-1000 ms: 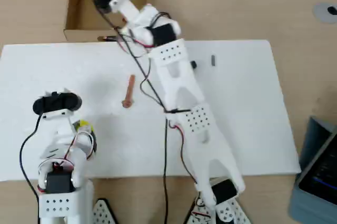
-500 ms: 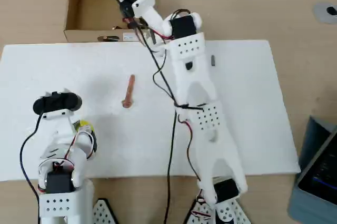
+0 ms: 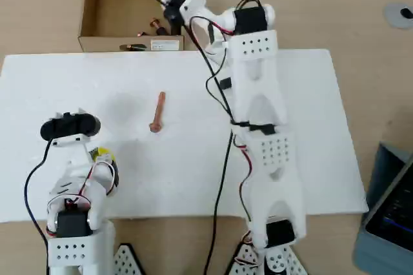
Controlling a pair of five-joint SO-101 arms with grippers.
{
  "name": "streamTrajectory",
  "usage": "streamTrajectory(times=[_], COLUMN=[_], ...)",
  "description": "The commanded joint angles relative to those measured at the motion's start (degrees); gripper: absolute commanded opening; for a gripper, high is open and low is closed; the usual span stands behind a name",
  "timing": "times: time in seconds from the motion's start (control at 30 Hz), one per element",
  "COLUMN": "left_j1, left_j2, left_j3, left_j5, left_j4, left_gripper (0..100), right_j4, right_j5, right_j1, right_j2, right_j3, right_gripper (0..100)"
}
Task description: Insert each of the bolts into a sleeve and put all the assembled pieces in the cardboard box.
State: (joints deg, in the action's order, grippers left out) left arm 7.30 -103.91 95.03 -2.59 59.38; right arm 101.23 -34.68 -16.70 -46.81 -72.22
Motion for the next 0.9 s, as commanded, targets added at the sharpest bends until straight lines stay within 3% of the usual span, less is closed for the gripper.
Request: streamTrajectory(times=[0.0, 0.4, 0.87], left_j1=[0.4, 0.4, 0.4], left_j2=[-0.7, -0.7, -0.7], left_j3=[-0.5, -0.4, -0.4], left_j5=[-0.2, -0.2, -0.2], left_j4=[-0.1, -0.1, -0.1], left_gripper=[0, 0, 0], right_j4=[1.2, 1.1, -1.2], right_j5=[-4.9, -25.1, -31.6], right_j1=[1.0, 3.1, 3.4], right_j2=[10.8, 14.3, 6.0], right_j3=[12.4, 24.3, 24.0], right_gripper=[16.9, 17.0, 23.6])
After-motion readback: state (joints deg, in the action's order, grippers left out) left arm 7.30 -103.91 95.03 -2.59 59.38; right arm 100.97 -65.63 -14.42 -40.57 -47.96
